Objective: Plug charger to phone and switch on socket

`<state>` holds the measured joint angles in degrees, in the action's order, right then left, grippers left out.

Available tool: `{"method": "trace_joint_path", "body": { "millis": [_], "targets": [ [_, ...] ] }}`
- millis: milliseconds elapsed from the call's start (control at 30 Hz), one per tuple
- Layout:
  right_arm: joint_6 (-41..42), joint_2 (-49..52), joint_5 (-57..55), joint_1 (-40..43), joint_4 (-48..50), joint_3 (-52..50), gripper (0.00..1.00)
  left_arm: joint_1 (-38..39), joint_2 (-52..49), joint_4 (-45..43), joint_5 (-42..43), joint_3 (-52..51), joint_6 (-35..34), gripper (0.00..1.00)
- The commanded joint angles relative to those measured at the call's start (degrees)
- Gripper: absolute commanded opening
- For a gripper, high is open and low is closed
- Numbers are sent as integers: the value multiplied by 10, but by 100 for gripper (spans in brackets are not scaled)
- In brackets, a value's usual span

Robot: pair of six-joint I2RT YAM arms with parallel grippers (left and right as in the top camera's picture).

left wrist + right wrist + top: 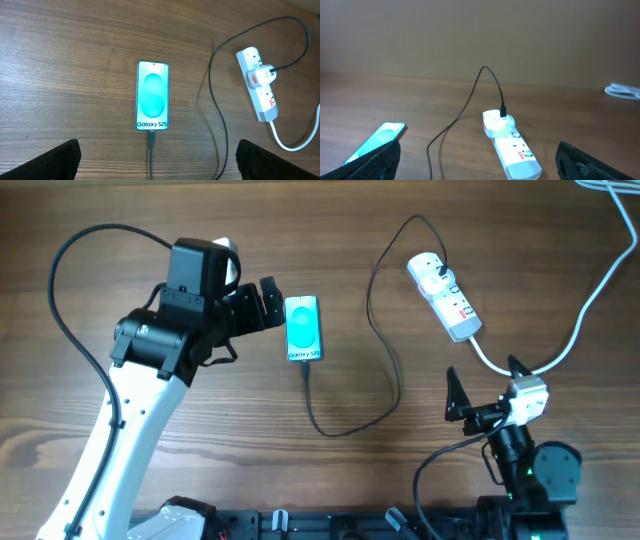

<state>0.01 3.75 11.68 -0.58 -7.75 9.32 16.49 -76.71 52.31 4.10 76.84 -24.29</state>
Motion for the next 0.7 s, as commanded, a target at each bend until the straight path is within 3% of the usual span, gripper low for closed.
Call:
{"method": "trace_joint_path", "body": {
  "millis": [0, 267, 600, 667],
  "targets": [
    [-13, -36, 13, 2, 31, -39, 100, -3, -1, -1, -8, 0, 5, 100],
    [-10, -35, 10, 2, 103, -91, 100, -3, -1, -1, -8, 0, 5, 100],
    [2, -35, -56, 2, 79, -90, 100, -3, -1, -1, -8, 0, 5, 100],
    [36, -35, -86, 2, 77, -90, 100, -3, -1, -1, -8, 0, 5, 100]
  ]
}}
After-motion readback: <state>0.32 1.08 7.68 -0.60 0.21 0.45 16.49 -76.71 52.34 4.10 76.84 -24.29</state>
